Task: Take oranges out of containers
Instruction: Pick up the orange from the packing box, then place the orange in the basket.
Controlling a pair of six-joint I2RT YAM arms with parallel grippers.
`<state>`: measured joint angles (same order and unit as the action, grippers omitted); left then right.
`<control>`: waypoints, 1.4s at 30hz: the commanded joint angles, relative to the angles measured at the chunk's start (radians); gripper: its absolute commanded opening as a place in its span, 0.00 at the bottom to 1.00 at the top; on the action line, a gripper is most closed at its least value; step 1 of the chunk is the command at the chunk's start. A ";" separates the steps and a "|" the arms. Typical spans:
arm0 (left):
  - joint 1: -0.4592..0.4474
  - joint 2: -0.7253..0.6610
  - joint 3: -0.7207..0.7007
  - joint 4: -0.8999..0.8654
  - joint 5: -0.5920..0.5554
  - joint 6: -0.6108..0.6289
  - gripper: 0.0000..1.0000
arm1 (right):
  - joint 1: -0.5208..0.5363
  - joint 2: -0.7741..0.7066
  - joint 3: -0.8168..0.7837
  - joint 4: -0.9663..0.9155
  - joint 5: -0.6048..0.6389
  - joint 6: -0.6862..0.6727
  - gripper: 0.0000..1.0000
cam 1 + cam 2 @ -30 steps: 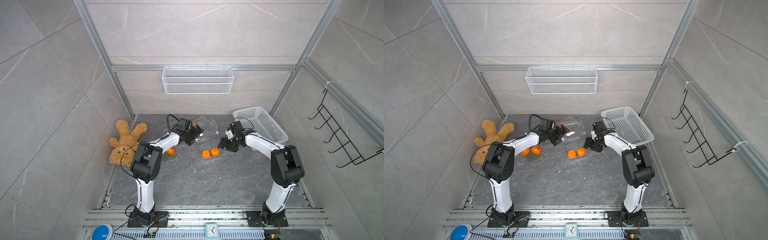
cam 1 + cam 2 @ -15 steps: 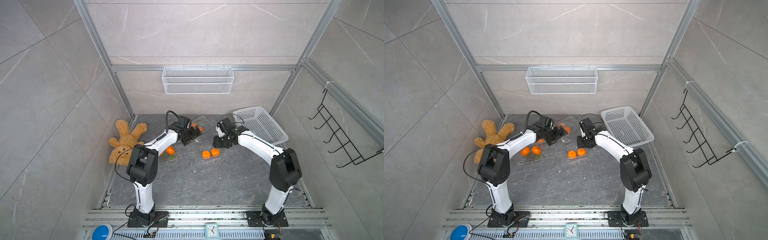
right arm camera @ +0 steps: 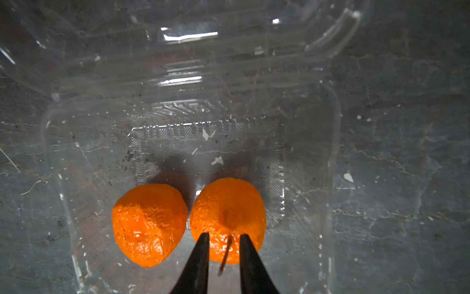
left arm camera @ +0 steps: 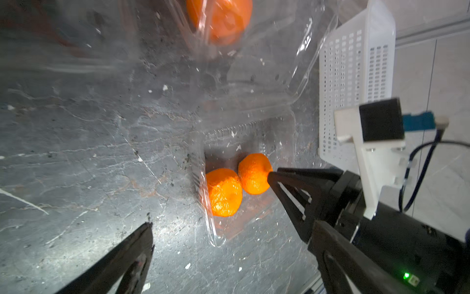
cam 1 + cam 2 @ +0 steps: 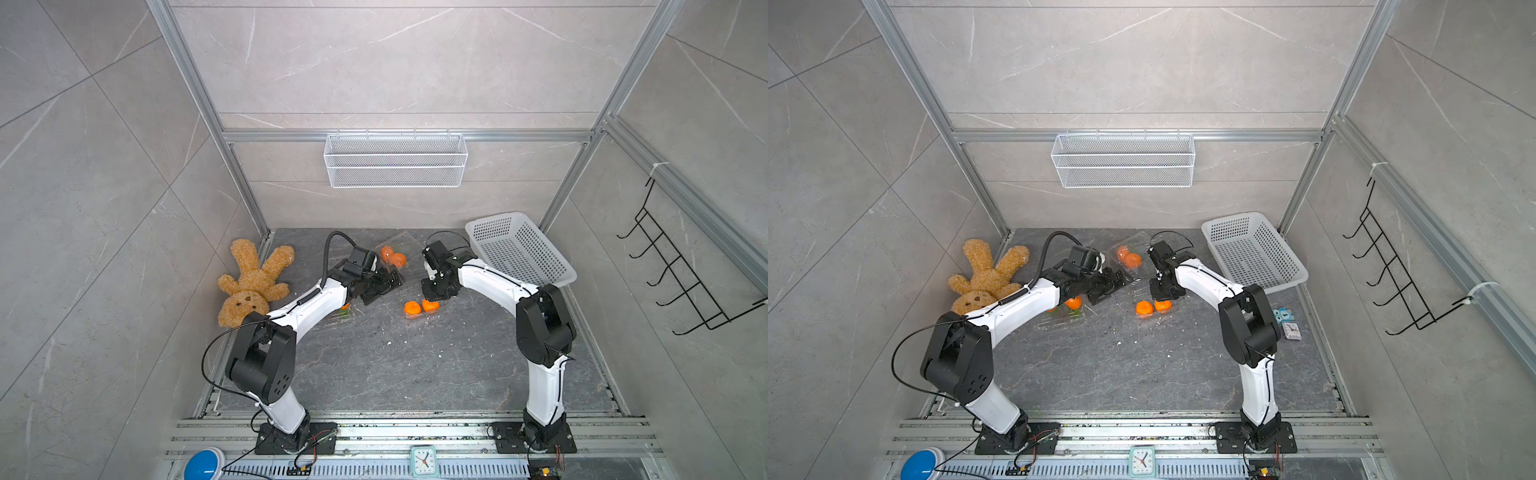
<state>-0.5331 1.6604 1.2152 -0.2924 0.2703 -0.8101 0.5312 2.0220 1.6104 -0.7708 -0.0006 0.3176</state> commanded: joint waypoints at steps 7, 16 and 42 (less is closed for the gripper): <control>-0.125 -0.060 0.013 0.039 -0.111 0.087 1.00 | 0.005 -0.001 0.040 -0.047 0.052 -0.009 0.00; -0.227 -0.043 0.134 -0.017 -0.274 0.202 1.00 | -0.072 -0.134 0.112 -0.103 0.100 0.010 0.00; -0.437 0.493 0.911 -0.063 -0.575 0.805 1.00 | -0.576 0.237 0.534 -0.102 -0.054 0.144 0.00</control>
<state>-0.9546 2.1254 2.0769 -0.3939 -0.2317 -0.1303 -0.0502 2.2189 2.1098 -0.8429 -0.0273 0.4526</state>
